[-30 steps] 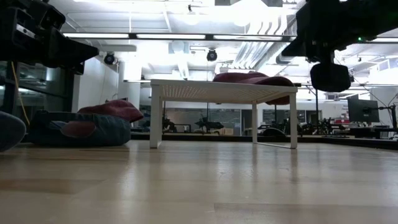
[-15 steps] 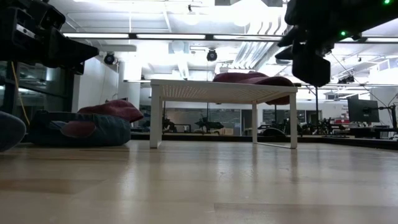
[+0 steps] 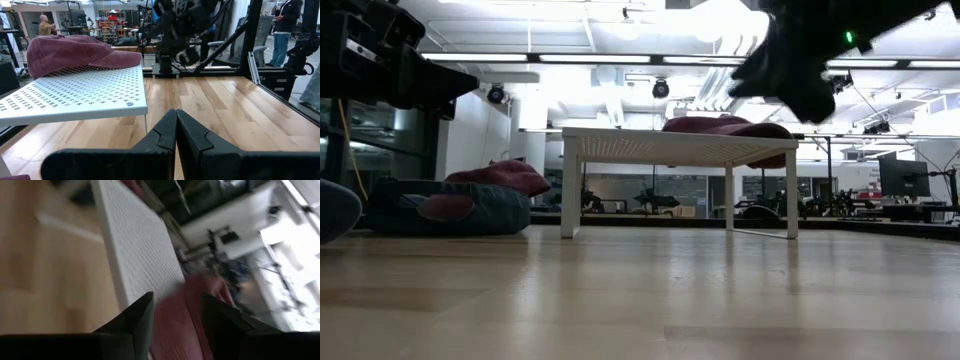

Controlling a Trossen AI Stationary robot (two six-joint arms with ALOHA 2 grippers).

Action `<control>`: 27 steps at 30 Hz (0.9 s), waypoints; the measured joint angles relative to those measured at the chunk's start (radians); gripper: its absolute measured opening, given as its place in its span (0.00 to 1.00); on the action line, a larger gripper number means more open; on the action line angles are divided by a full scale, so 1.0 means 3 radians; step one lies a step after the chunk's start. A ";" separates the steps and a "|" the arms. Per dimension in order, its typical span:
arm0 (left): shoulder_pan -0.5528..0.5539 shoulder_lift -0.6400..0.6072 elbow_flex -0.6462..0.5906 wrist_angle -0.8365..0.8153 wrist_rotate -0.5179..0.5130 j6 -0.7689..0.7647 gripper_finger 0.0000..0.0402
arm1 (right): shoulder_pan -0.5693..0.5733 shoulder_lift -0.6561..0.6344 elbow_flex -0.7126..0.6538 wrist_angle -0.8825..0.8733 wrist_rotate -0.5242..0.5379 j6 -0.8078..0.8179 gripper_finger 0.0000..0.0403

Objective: Pick & Place hat
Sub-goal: Put the bottom red cap on the shelf

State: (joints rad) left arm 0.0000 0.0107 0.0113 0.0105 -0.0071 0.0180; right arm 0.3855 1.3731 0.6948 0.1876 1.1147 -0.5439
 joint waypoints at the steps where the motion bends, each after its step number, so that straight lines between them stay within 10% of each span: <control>1: 0.0000 0.0000 0.0000 0.0000 0.0000 0.0000 0.02 | 0.0001 0.0000 0.0096 -0.0105 -0.0093 0.0079 0.37; 7: 0.0000 -0.0001 0.0000 0.0000 0.0001 0.0000 0.02 | 0.0003 0.0006 0.0946 -0.1296 -0.0983 0.0989 0.37; 17: -0.0001 -0.0001 0.0000 0.0000 0.0000 0.0000 0.02 | 0.0171 0.0375 0.2039 -0.2568 -0.3604 0.2573 0.37; 27: 0.0000 -0.0001 0.0000 0.0000 0.0000 -0.0001 0.02 | 0.0830 0.0712 0.2357 -0.4014 -0.3810 0.4085 0.36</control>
State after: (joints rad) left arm 0.0000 0.0105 0.0113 0.0105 -0.0071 0.0177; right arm 0.6345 1.5866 1.4018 -1.0166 -0.0284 0.6817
